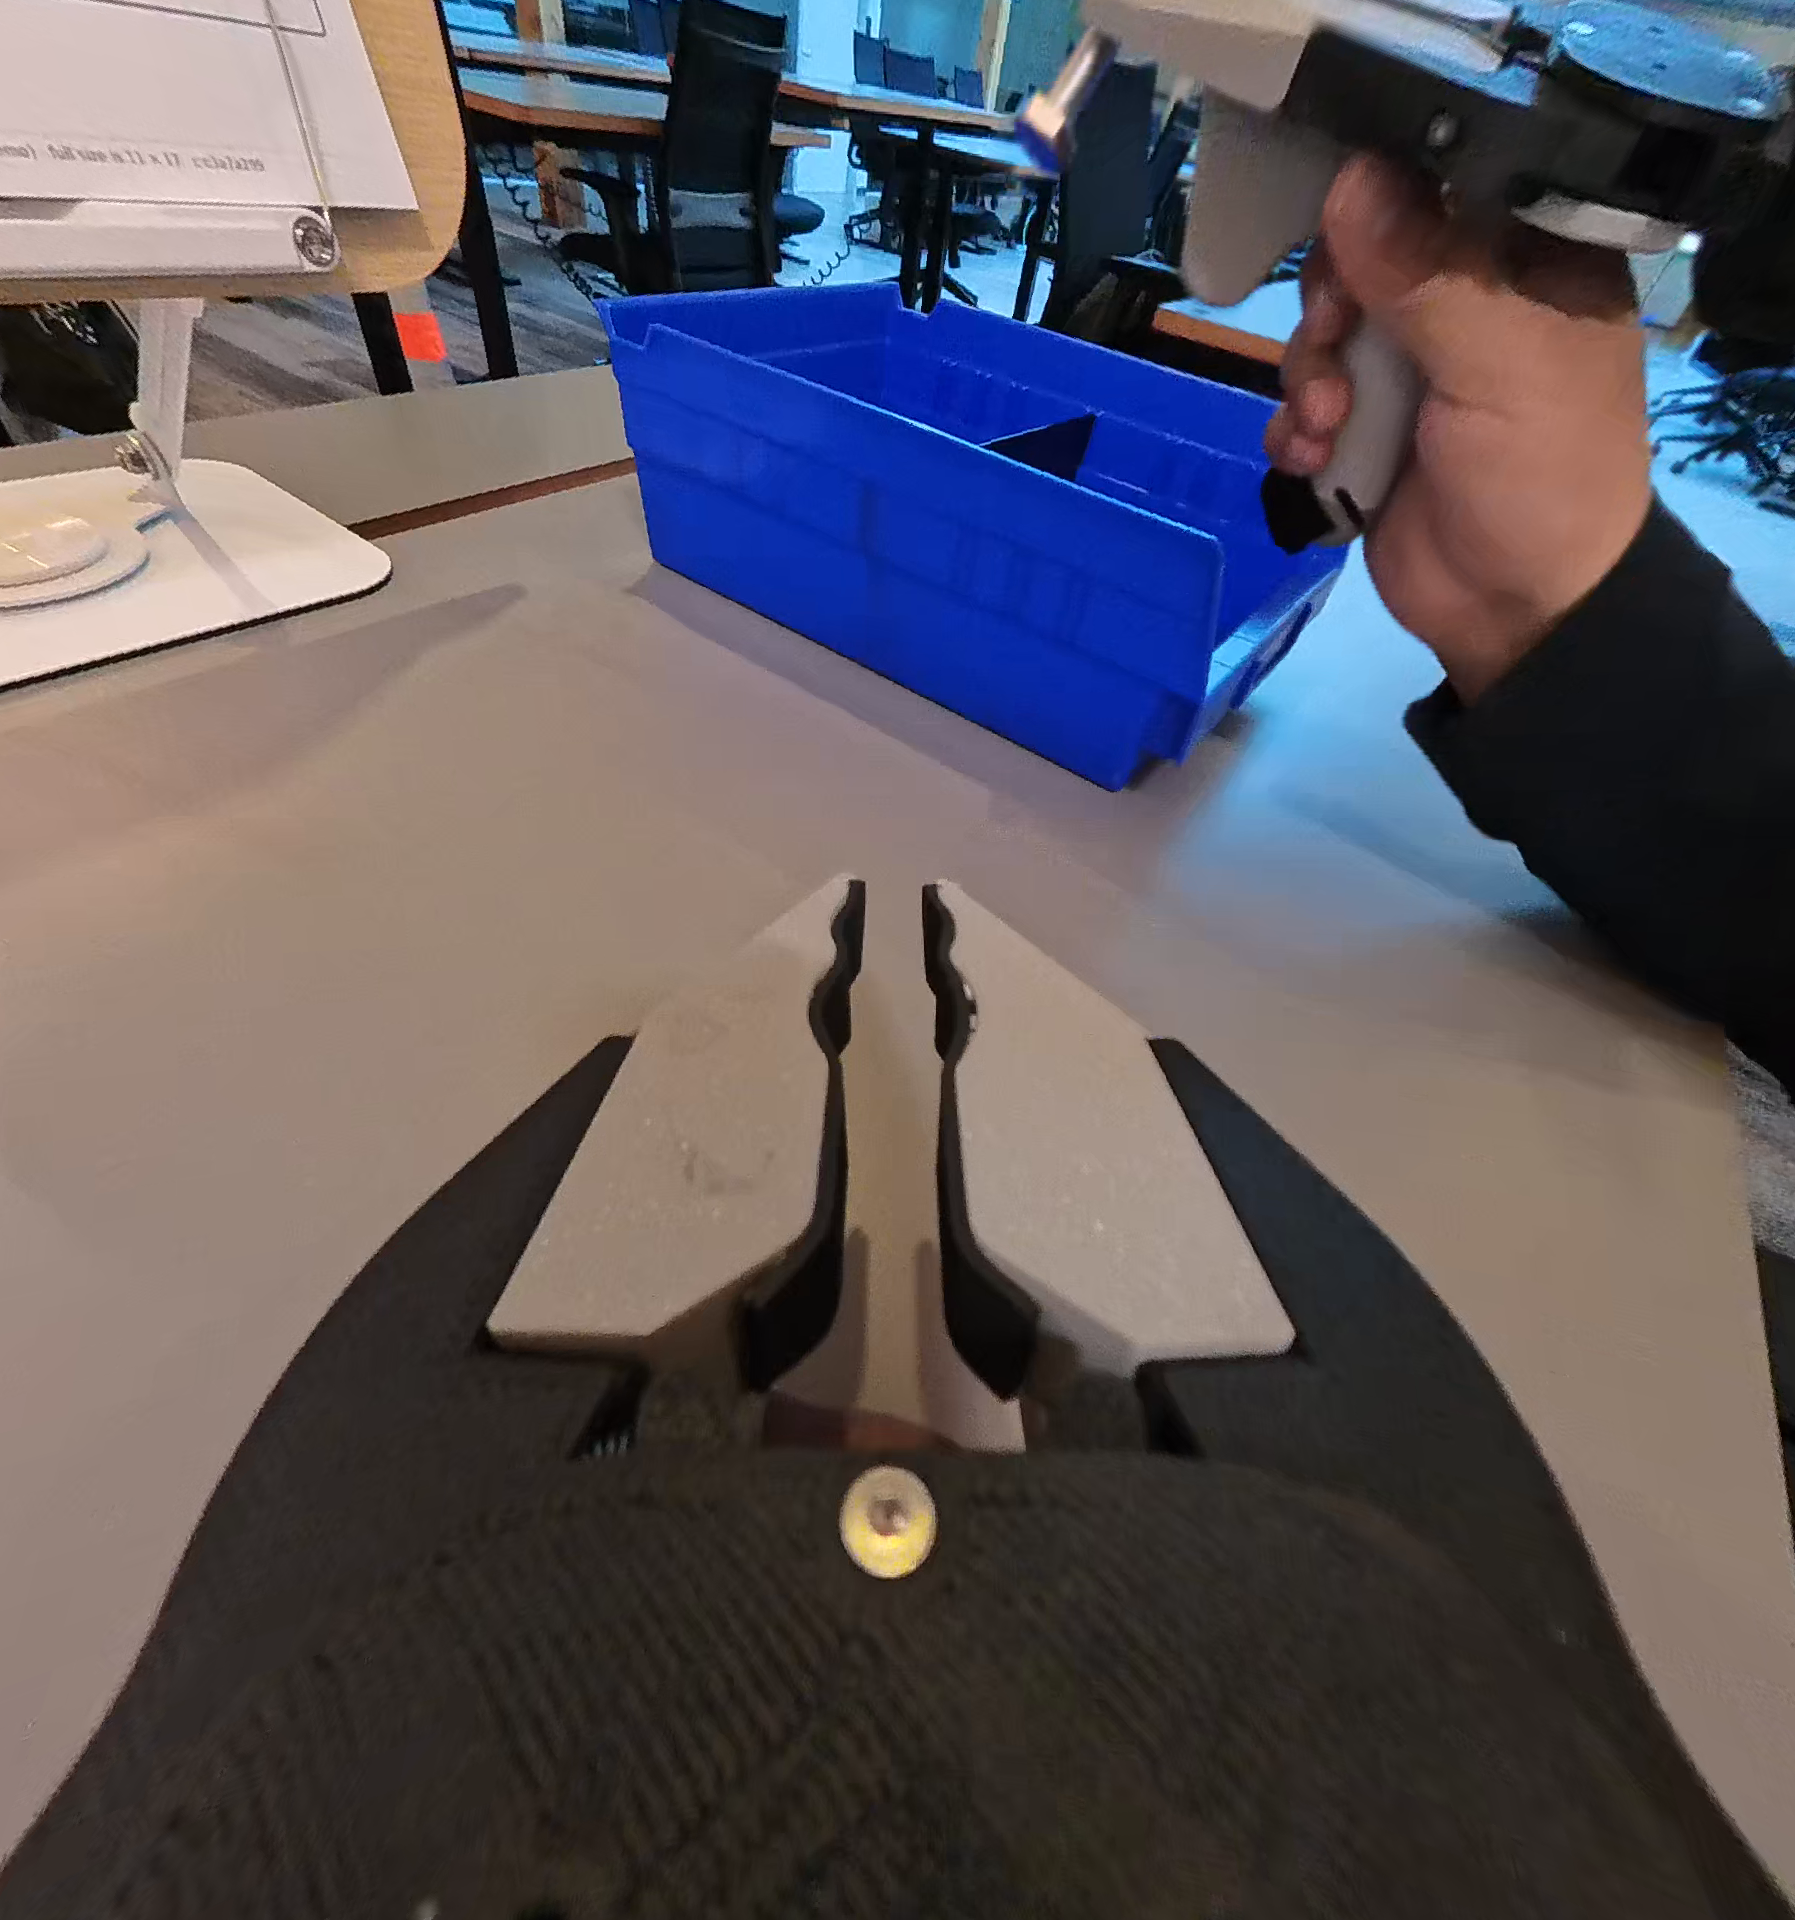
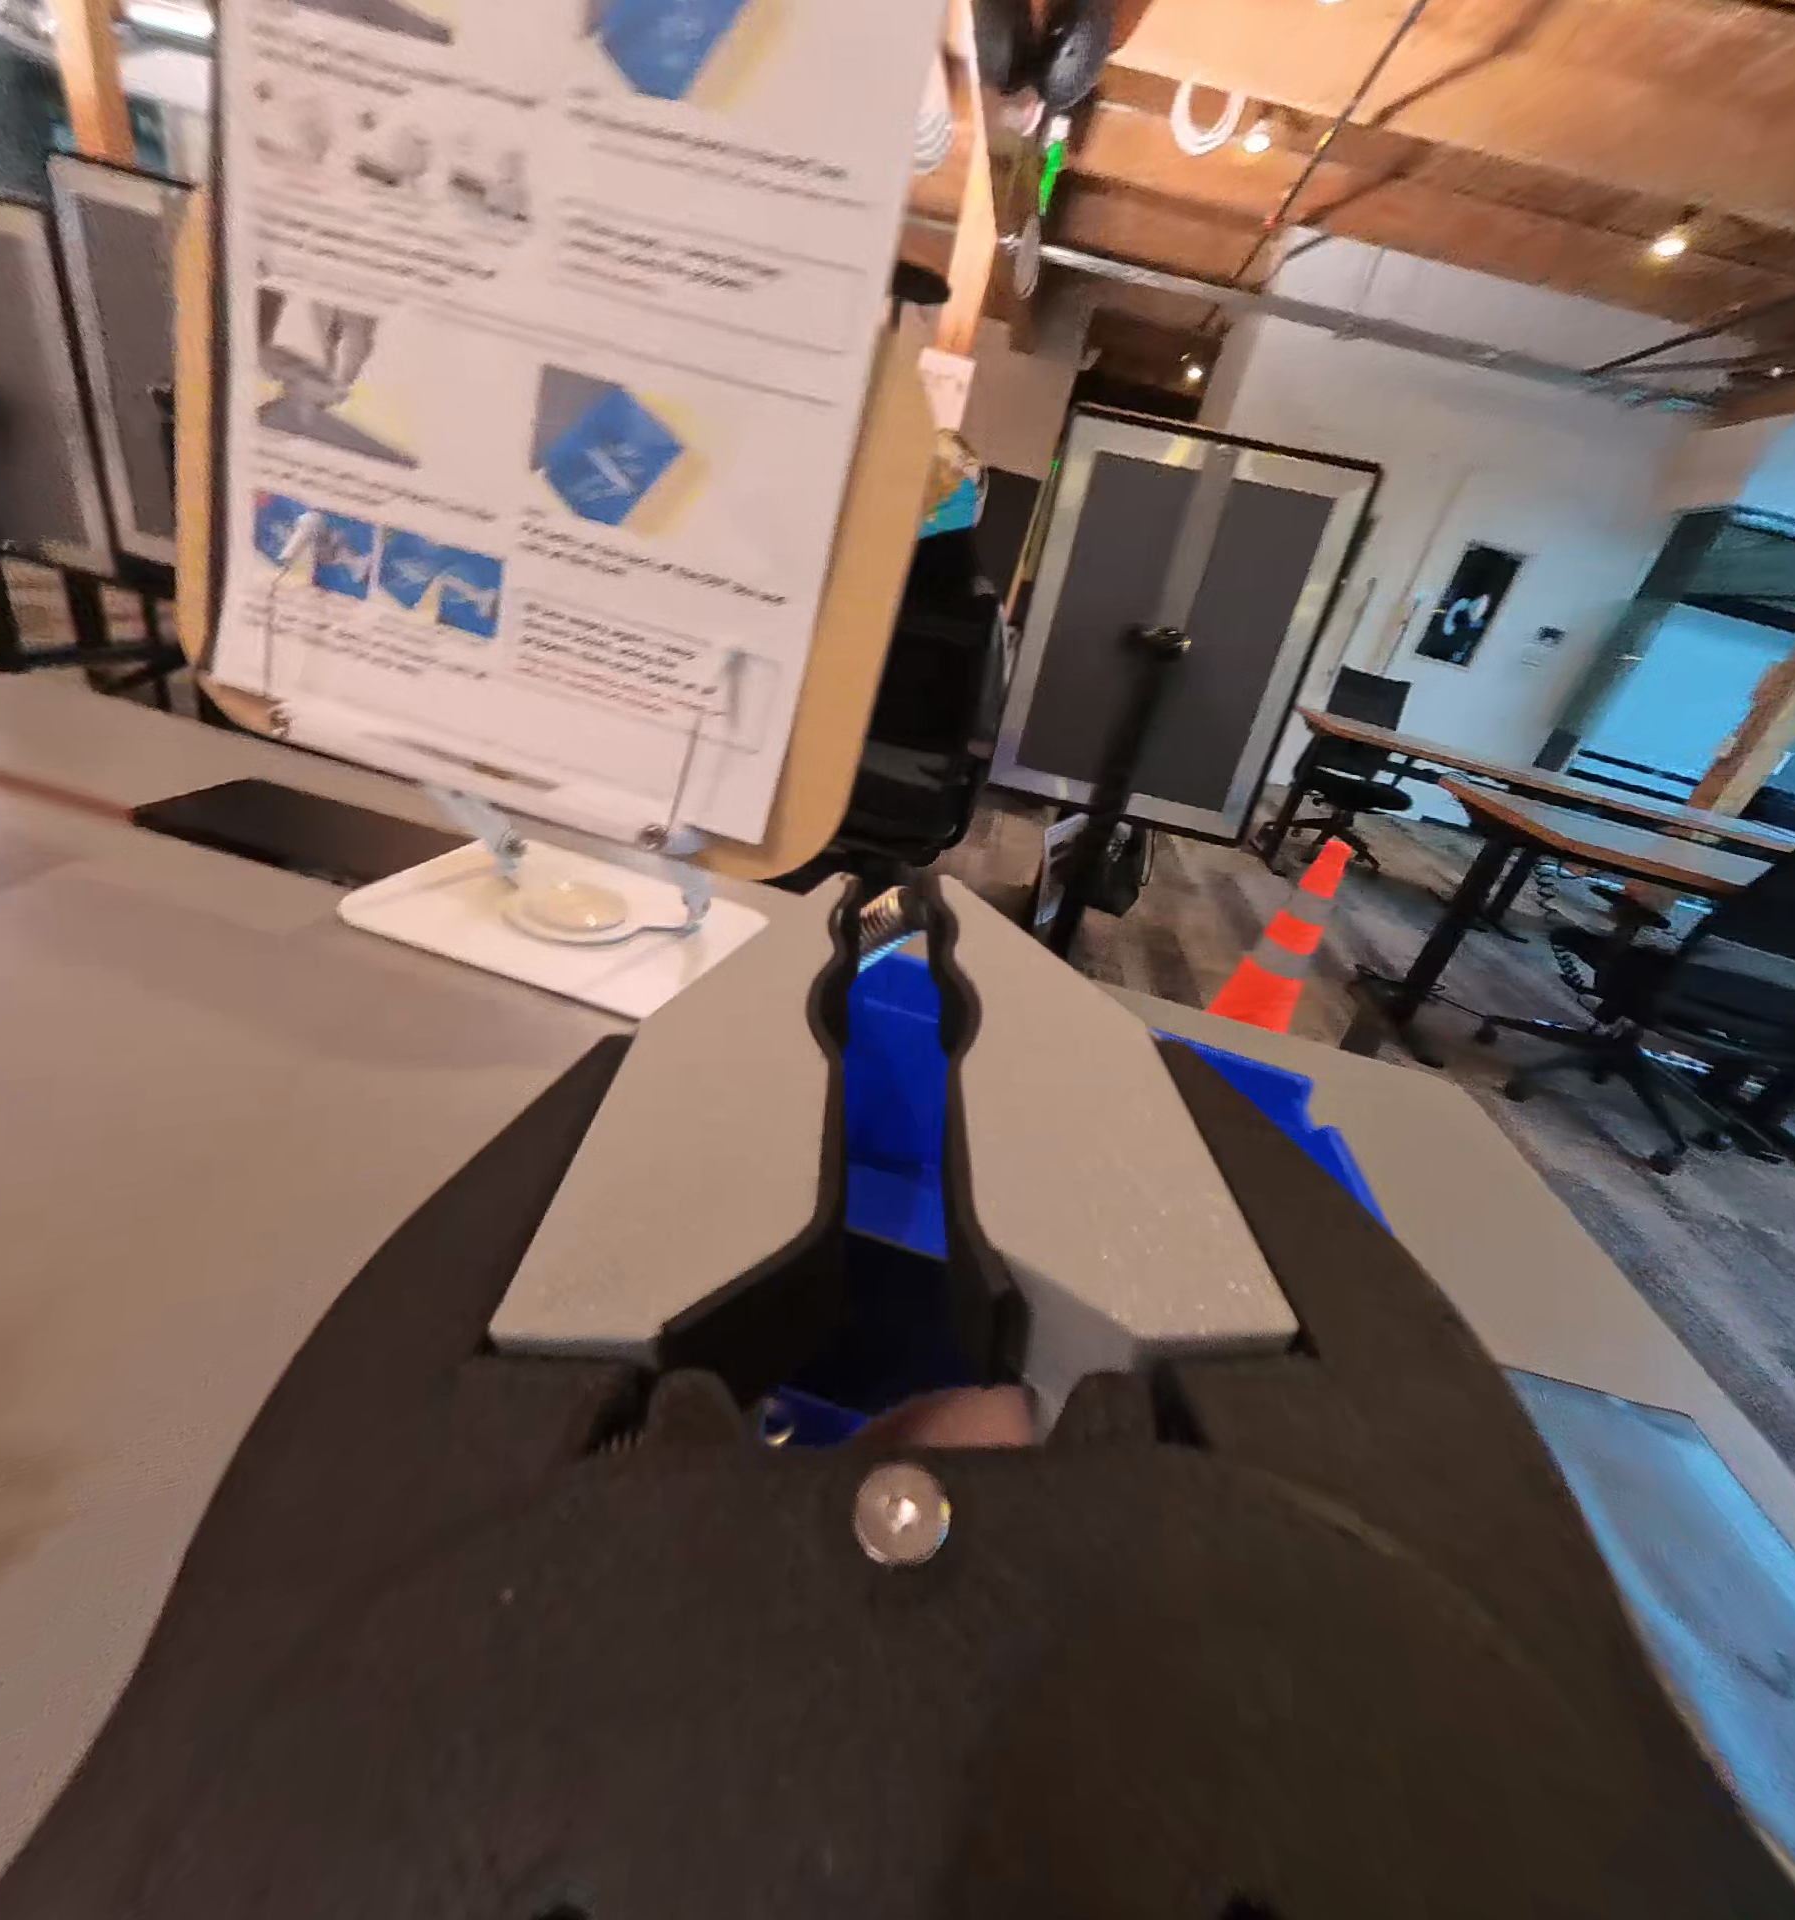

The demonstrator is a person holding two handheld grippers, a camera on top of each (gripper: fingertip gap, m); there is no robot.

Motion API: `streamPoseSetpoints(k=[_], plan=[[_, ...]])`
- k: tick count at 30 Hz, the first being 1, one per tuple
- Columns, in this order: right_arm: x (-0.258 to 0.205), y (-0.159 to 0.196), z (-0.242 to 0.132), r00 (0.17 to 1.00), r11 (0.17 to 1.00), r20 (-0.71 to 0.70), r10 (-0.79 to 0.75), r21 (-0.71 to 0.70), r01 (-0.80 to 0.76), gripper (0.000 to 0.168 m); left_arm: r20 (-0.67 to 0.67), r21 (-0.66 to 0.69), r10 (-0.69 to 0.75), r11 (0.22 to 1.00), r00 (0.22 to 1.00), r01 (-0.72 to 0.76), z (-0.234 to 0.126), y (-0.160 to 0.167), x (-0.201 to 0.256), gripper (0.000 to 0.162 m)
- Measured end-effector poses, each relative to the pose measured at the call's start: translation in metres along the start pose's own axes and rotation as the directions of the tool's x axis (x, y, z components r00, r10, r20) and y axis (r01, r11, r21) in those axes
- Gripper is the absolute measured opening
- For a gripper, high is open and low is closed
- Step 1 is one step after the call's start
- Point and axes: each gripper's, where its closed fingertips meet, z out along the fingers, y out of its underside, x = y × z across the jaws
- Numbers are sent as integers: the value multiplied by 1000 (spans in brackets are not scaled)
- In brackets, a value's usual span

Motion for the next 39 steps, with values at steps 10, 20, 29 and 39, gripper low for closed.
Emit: streamPoseSetpoints(k=[10, 20, 29, 39], plan=[[63, 73, 45, 988, 962, -152, 32, -265, -72, 28, 8, -26, -5, 1000, 1000, 6, 4, 7, -3, 8], [45, 24, 22, 992, 991, -41, 123, -40, -124, 30, 9, -29, -9, 1000, 1000, 10, 3, 7, -4, 8], [-1, 17, 15, 991, 996, 102, 88, -37, -85, 30, 8, -65, 0, 998, 1000, 1, 5, 13, -4, 9], [-117, -6, -17, 936, 995, 342, -84, 74, 63, 31, -42, -256, 79, 963, 996, -87, 8, 44, 11, 20]])
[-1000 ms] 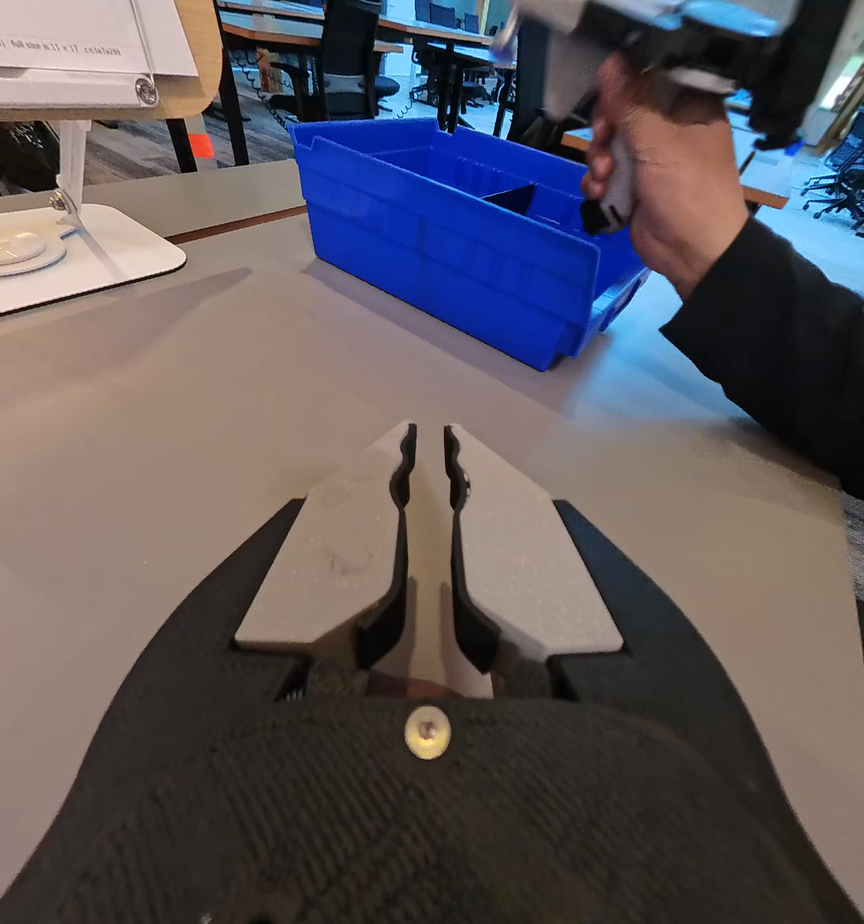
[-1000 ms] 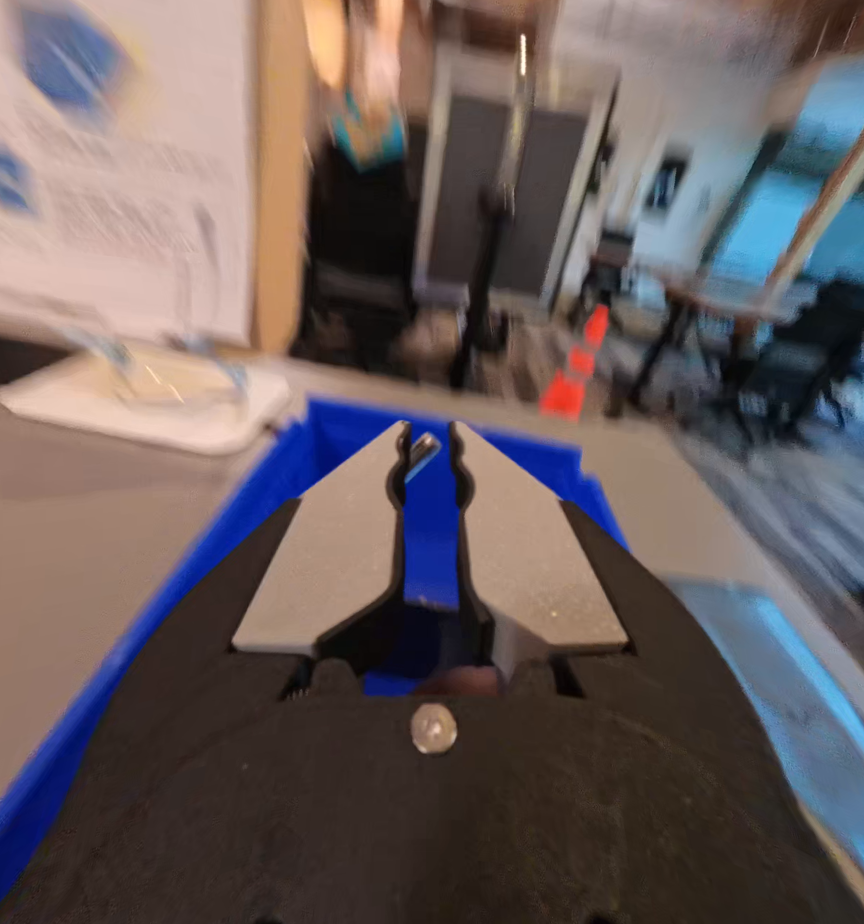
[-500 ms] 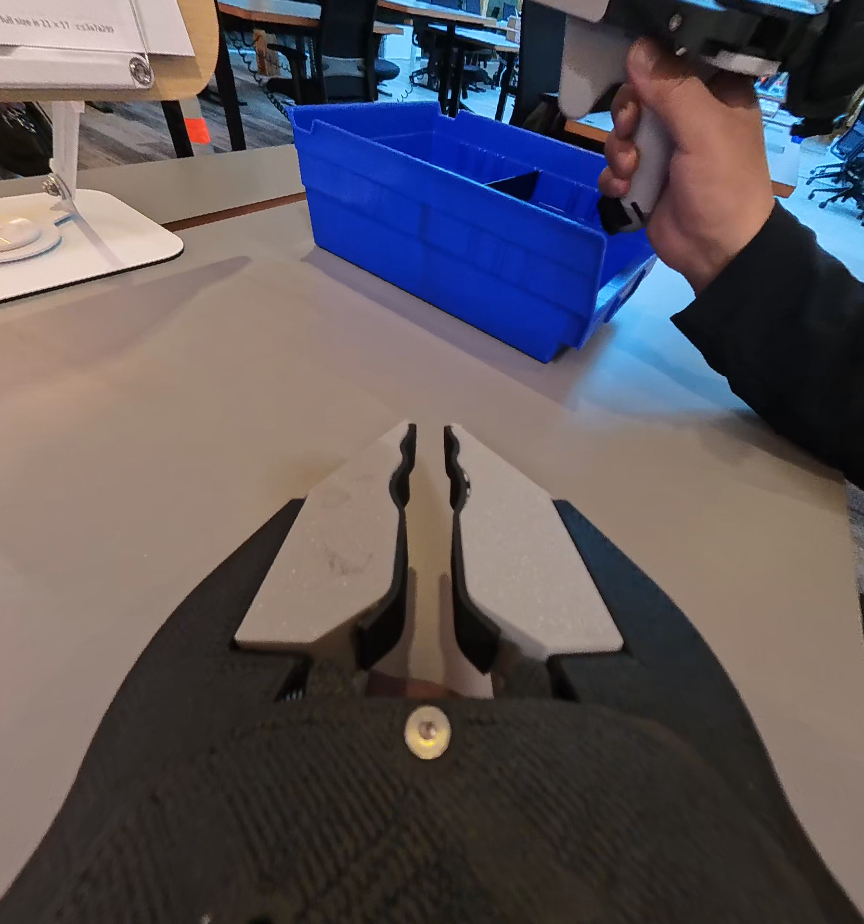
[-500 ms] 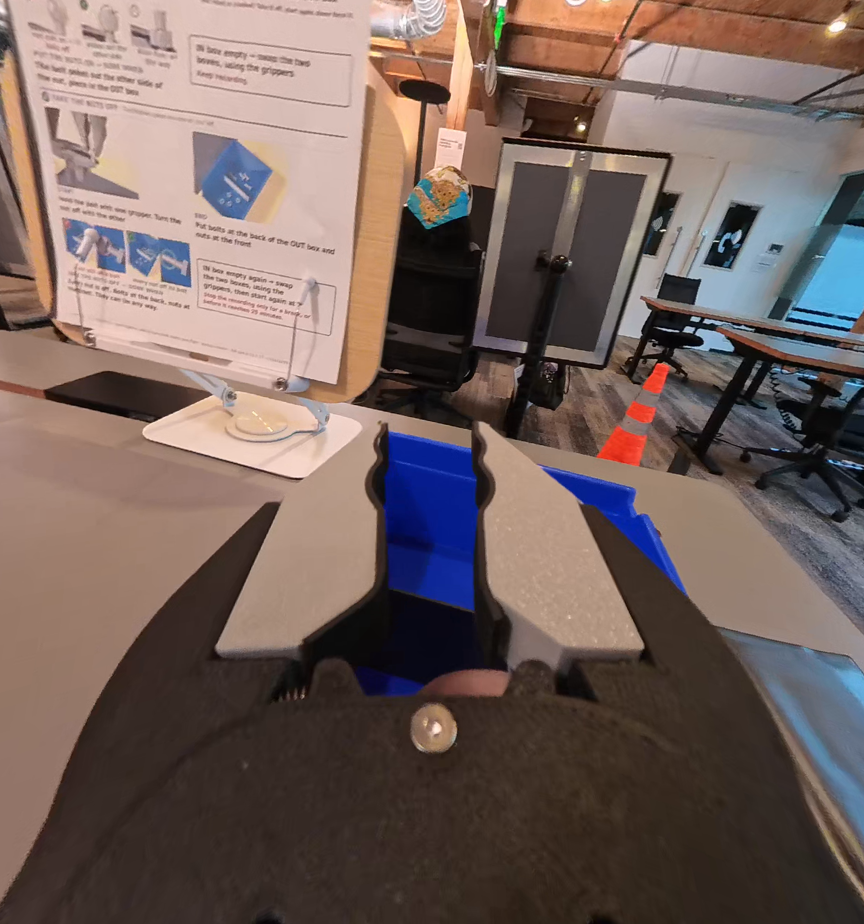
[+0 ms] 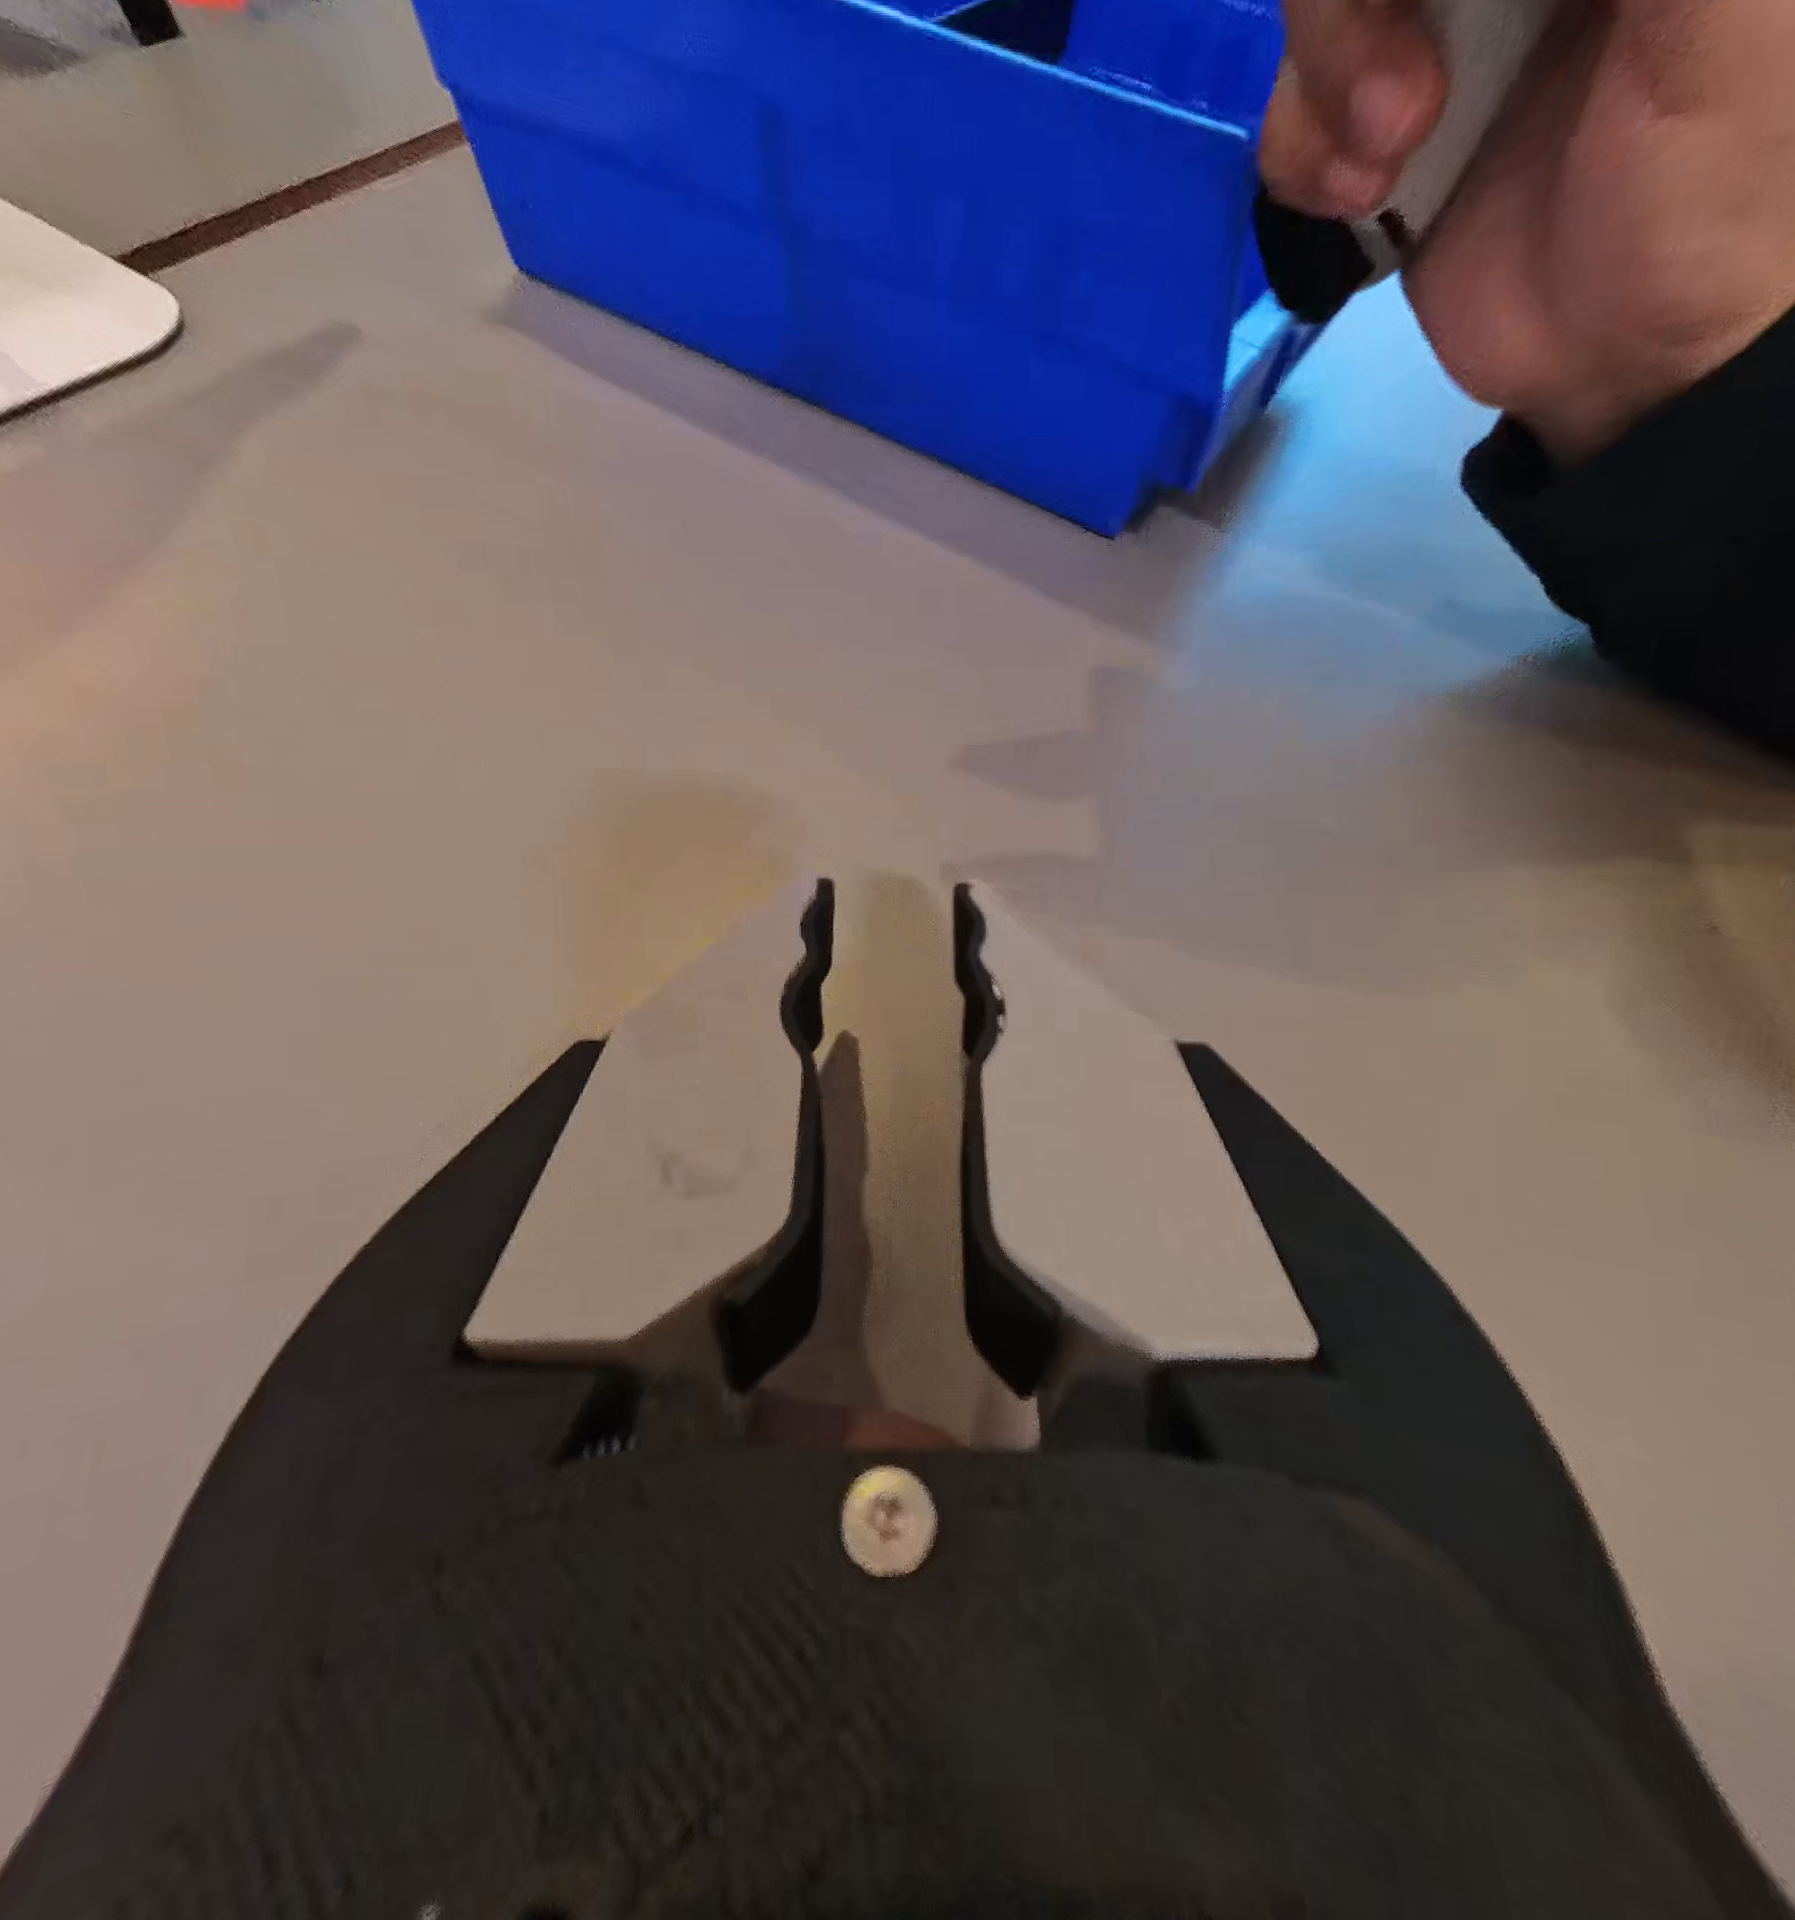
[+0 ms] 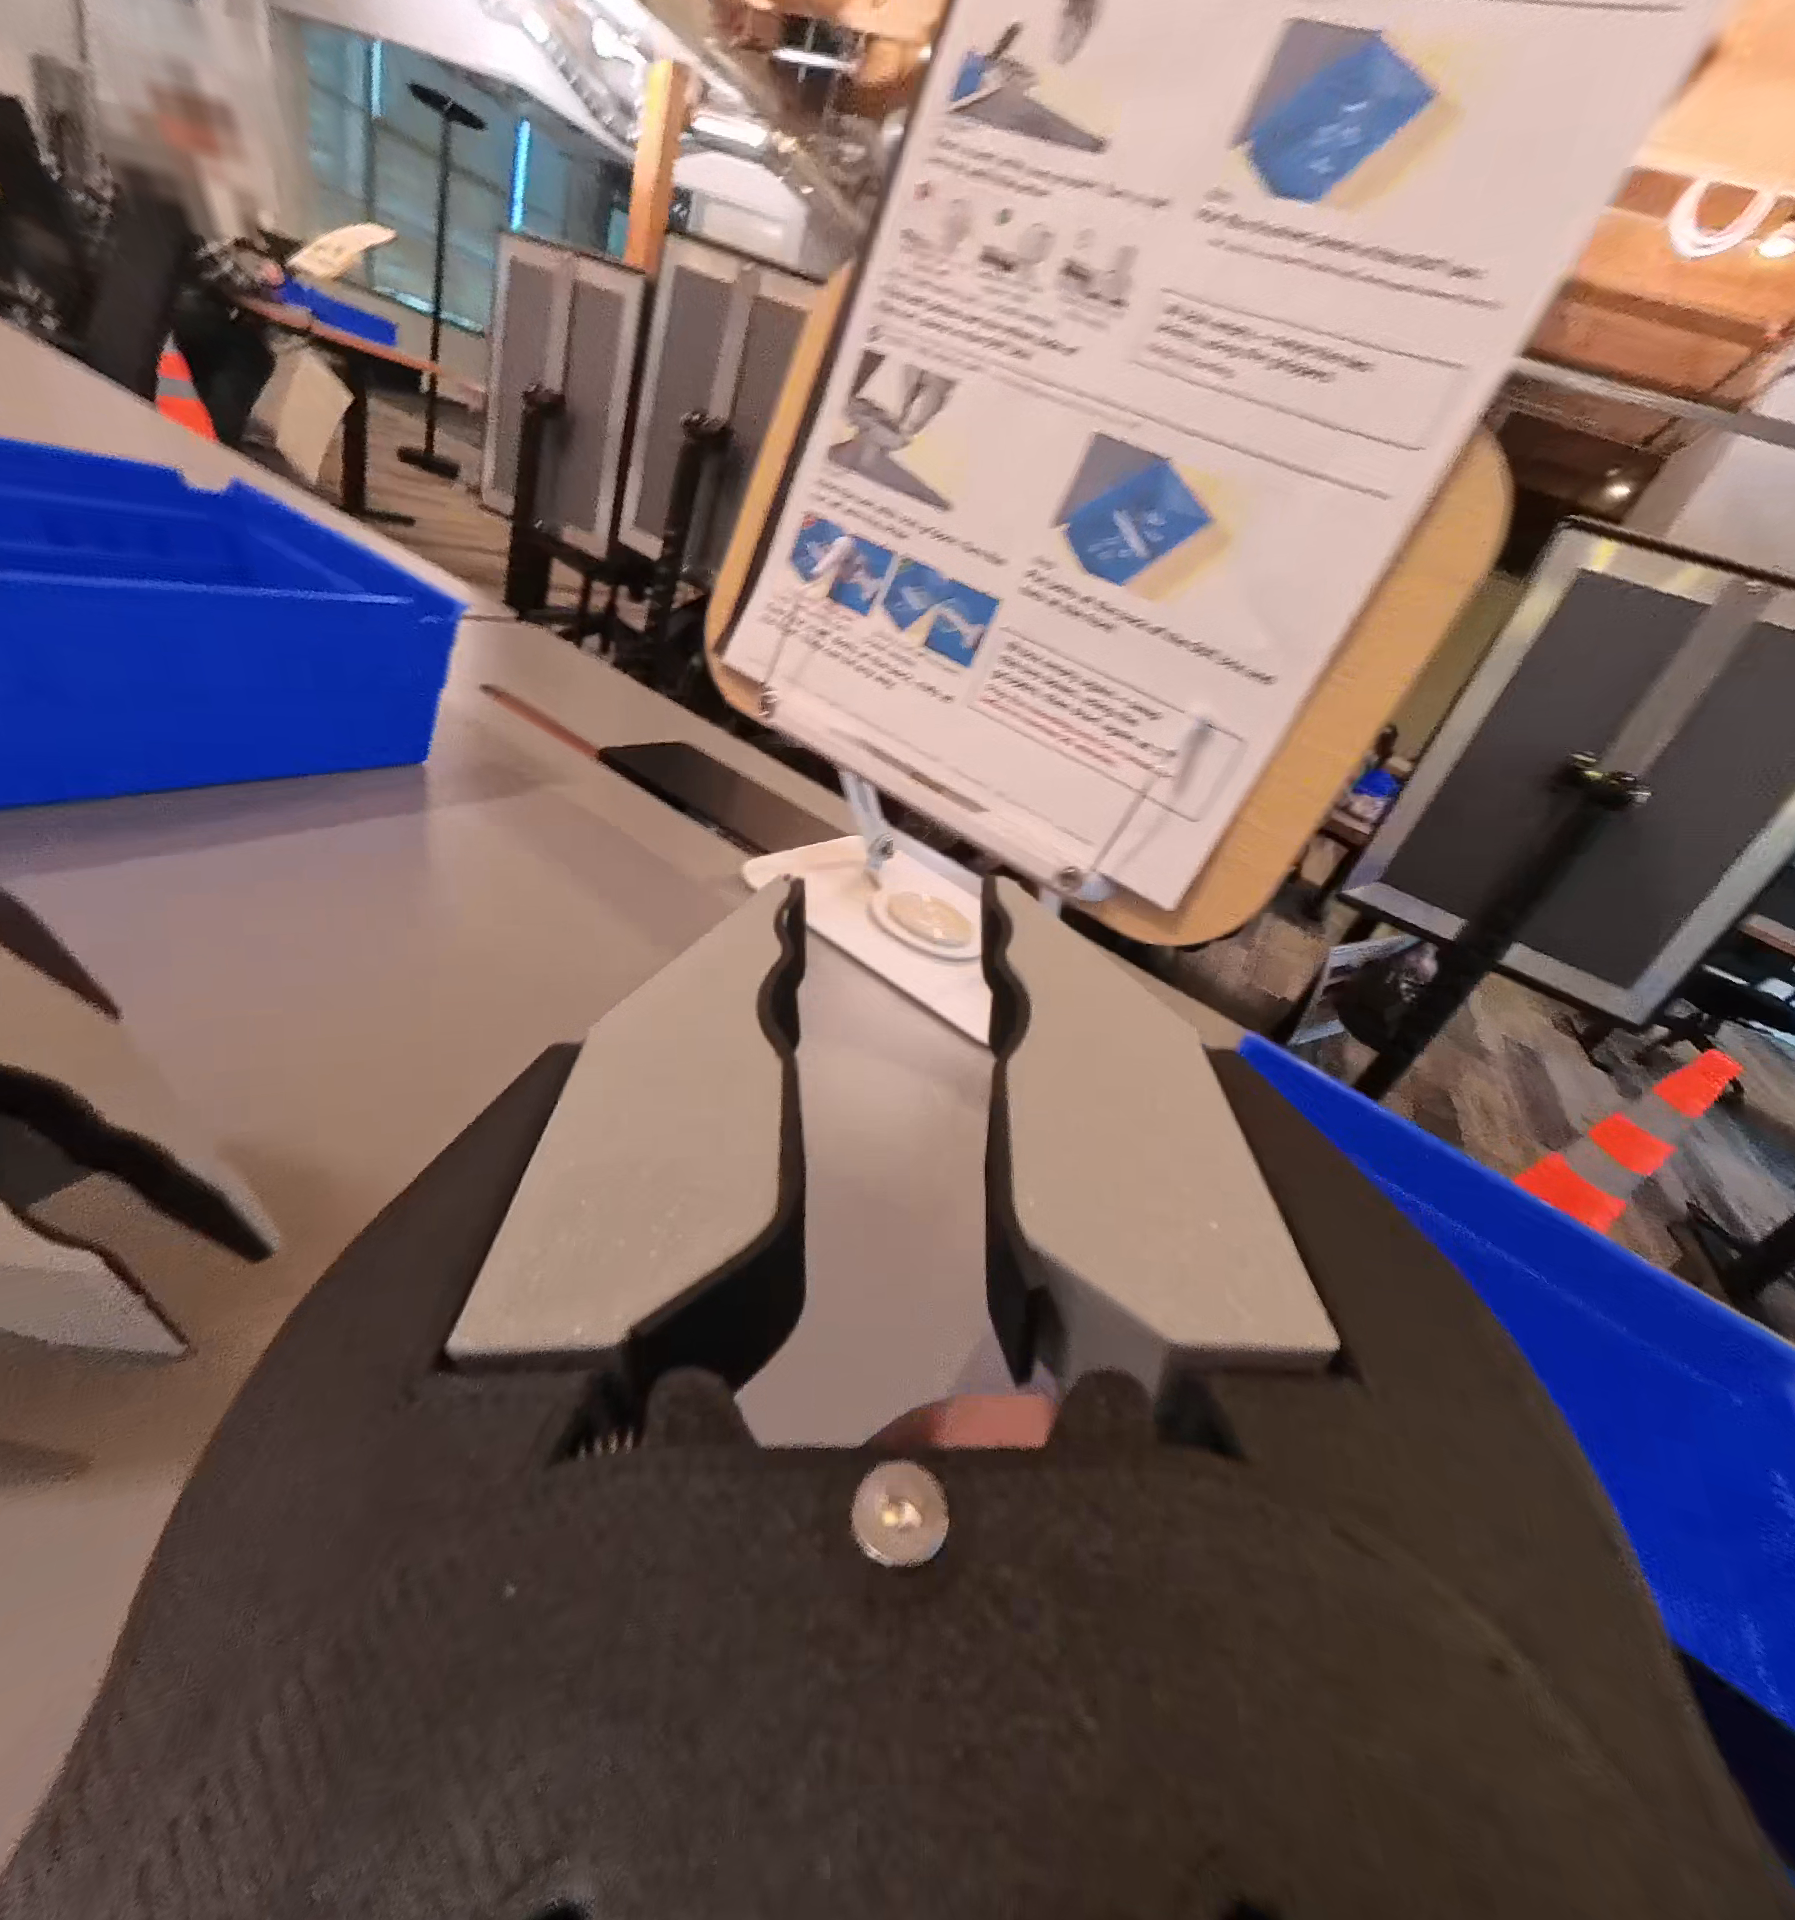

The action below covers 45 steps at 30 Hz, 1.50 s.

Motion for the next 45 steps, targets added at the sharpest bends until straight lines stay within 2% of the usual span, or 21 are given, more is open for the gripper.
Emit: streamPoseSetpoints(k=[4, 9, 12, 15, 19, 23, 26, 29, 34, 36, 38, 41, 45], plan=[[-32, 12, 8, 998, 998, 42, -45, -46, 47, 31, 22, 46, 65, 997, 998, -66, -15, -6, -7, 21], [-36, 21, 8, 998, 997, -11, -65, -50, 64, 32, 53, 27, 31, 999, 998, -32, -42, 6, -26, 26], [-44, 42, 11, 1000, 997, -3, 31, -72, -31, 33, 92, -19, -2, 1000, 996, 4, -47, 20, -32, 27], [-51, 61, 18, 998, 993, -9, 62, -96, -63, 31, 53, 0, -60, 998, 997, 60, -46, 15, -24, 32], [-49, 61, 41, 994, 992, -44, 103, -71, -106, 31, 89, 15, -15, 1000, 996, 14, -50, 12, -30, 34], [-66, 66, 64, 989, 984, 30, 144, -110, -140, 37, 49, 26, -56, 998, 997, 55, -47, 11, -28, 35], [-85, 65, 65, 982, 984, 125, 144, -122, -129, 41, 24, 16, -53, 998, 998, 53, -43, 14, -24, 37], [-94, 54, 60, 966, 980, 177, 188, -103, -172, 48, 46, 8, -27, 1000, 999, 26, -44, 15, -26, 40], [-102, 46, 49, 955, 973, 206, 211, -133, -187, 51, 235, 39, 50, 997, 971, -61, -55, 10, -59, 47], [-99, 38, 44, 957, 976, 209, 200, -133, -175, 51, 308, 56, 5, 998, 951, -23, -61, 13, -73, 47], [-93, 26, 32, 954, 976, 216, 205, -124, -182, 50, 318, 79, -83, 995, 944, 61, -72, 18, -73, 47], [-83, 10, -4, 938, 970, 249, 240, -95, -223, 48, 369, 126, -126, 988, 921, 85, -107, 24, -67, 46], [-49, 30, -66, 950, 962, 172, 261, -132, -240, 51, 512, 62, -98, 995, 853, 77, -172, 50, -73, 53]])
